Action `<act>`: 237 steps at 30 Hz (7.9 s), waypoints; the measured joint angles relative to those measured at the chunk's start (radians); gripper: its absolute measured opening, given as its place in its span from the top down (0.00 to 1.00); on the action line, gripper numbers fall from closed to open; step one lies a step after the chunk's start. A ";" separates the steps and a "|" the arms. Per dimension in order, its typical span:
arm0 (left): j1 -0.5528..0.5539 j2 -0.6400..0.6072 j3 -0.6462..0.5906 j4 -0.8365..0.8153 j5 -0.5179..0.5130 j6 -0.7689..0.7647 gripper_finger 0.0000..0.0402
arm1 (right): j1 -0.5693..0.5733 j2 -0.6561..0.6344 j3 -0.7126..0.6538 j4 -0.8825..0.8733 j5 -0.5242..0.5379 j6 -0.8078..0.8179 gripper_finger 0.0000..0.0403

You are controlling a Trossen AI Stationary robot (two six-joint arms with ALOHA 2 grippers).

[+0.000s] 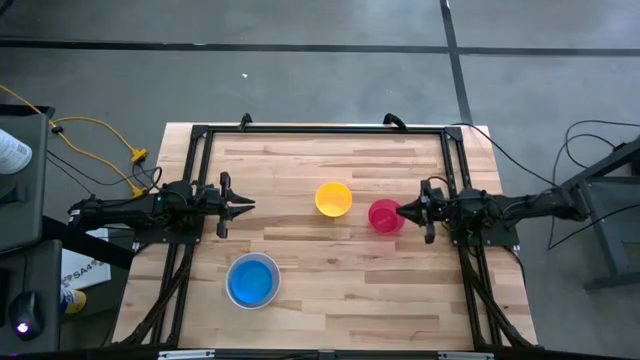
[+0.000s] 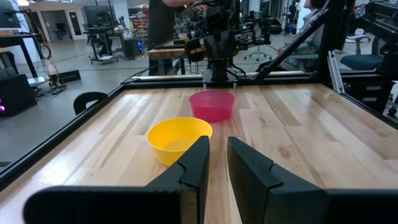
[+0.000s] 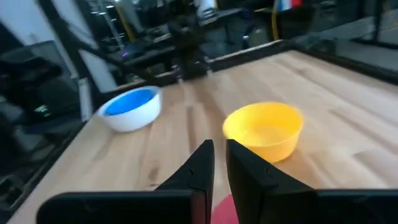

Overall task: Nest bowls inside each other
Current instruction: Stack the red bowl on the blue bowl

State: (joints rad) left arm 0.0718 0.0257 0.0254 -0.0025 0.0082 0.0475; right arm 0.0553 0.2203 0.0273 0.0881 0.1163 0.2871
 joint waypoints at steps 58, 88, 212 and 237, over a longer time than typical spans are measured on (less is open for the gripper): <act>0.000 0.000 0.000 0.000 0.000 0.000 0.85 | -0.268 1.053 0.820 -0.907 -0.173 -0.107 0.91; 0.000 0.000 0.000 0.000 0.000 0.000 0.85 | -0.300 1.181 0.850 -0.926 -0.139 -0.026 0.91; 0.000 0.000 0.000 0.000 0.000 0.000 0.85 | -0.307 1.292 0.849 -0.974 -0.070 0.039 0.99; 0.000 0.000 0.000 0.000 0.000 0.000 0.85 | -0.224 1.336 1.150 -1.086 -0.127 -0.032 0.99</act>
State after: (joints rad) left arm 0.0717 0.0256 0.0254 -0.0021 0.0081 0.0475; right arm -0.1689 1.5560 1.1768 -0.9978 -0.0105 0.2554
